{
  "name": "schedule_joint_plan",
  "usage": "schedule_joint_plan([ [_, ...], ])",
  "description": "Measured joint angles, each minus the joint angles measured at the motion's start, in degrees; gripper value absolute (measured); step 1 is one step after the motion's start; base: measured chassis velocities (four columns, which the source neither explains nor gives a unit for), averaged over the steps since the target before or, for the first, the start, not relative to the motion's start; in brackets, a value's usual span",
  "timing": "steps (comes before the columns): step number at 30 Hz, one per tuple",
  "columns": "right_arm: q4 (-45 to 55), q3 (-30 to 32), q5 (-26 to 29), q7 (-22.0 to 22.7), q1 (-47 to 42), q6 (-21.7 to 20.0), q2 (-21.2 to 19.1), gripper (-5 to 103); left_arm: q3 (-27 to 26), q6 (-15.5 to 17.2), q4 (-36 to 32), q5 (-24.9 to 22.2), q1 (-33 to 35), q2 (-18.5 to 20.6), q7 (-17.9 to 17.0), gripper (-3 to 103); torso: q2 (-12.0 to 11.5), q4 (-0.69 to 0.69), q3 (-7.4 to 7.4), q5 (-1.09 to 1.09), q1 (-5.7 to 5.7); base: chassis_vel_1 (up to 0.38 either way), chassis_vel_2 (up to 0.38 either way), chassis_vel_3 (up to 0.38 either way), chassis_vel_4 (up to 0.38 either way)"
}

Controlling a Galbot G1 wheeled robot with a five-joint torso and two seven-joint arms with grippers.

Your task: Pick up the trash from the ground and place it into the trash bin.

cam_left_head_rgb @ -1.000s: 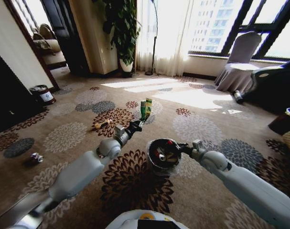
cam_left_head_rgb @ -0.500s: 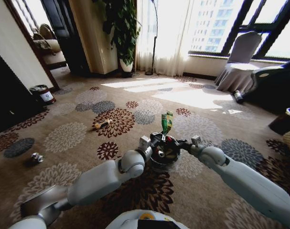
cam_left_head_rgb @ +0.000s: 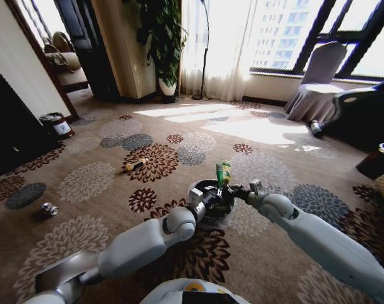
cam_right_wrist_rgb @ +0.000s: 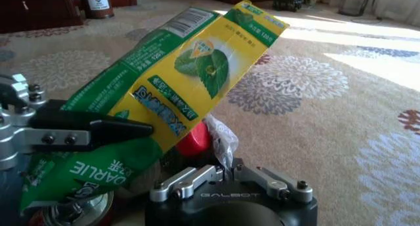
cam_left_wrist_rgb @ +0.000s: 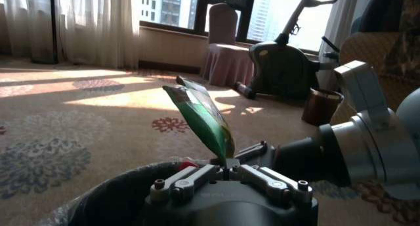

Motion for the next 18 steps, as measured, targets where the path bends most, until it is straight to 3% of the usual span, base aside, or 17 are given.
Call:
schedule_joint_plan([
  [5, 1.07, -0.01, 0.66, -0.01, 0.37, 0.0, -0.57, 3, 0.51, 0.23, 1.38, 0.16, 1.07, 0.14, 0.33, 0, 0.0, 0.0, 0.0, 0.0, 0.0, 0.0, 0.0, 0.0, 0.0],
  [11, 2.38, 0.11, 0.97, 0.08, 0.07, -0.04, -1.18, 3, 0.59, -2.0, 5.36, 1.66, 2.56, -0.21, 3.04, 0, 0.0, -0.01, 0.0, 0.0, 0.0, 0.0, 0.0, 0.0, 0.0],
  [16, 3.05, 0.69, 1.16, 0.0, -0.78, -0.06, -1.53, 3, 0.66, -0.55, 5.42, 2.1, 3.32, 0.09, 2.74, -2, 0.0, 0.0, 0.0, 0.0, 0.0, 0.0, 0.0, 0.0, 0.0],
  [18, 3.49, 1.49, 1.07, 0.0, -1.98, -0.04, -2.0, 3, 0.75, 0.49, 4.03, 2.55, 3.71, 0.92, 2.45, 9, 0.0, 0.0, 0.0, 0.0, 0.0, 0.0, 0.0, 0.0, 0.0],
])
